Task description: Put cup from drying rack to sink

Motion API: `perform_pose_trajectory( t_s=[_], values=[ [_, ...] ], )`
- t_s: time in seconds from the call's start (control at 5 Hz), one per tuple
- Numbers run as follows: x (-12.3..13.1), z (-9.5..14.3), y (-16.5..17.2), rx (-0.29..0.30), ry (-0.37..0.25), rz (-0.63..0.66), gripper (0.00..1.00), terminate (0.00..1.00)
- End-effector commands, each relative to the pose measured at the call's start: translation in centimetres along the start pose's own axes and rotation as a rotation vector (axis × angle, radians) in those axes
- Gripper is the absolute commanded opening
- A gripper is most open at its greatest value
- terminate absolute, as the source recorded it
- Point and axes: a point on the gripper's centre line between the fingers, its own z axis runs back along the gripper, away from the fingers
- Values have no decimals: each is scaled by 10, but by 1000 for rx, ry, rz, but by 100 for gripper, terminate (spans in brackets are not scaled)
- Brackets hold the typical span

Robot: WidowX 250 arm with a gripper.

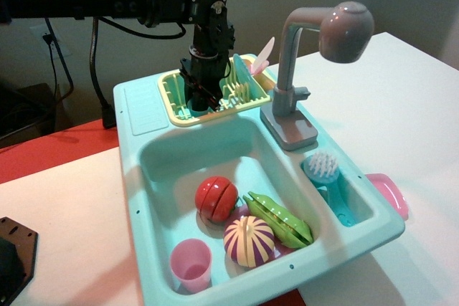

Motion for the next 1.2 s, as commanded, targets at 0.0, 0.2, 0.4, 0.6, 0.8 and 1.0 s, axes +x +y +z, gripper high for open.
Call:
perform_pose_trajectory(
  t_s=[0.0,0.2,0.4,0.6,0.8,1.0],
  values=[
    [0,35,8,5,-70,30,0,0],
    [4,71,10,-23,-136,27,0,0],
    [6,97,10,-34,-190,27,0,0],
    [0,121,4,-56,-225,8,0,0],
    [-12,137,-20,-100,-240,-60,0,0],
    [-28,136,-58,-116,-214,-186,0,0]
  ],
)
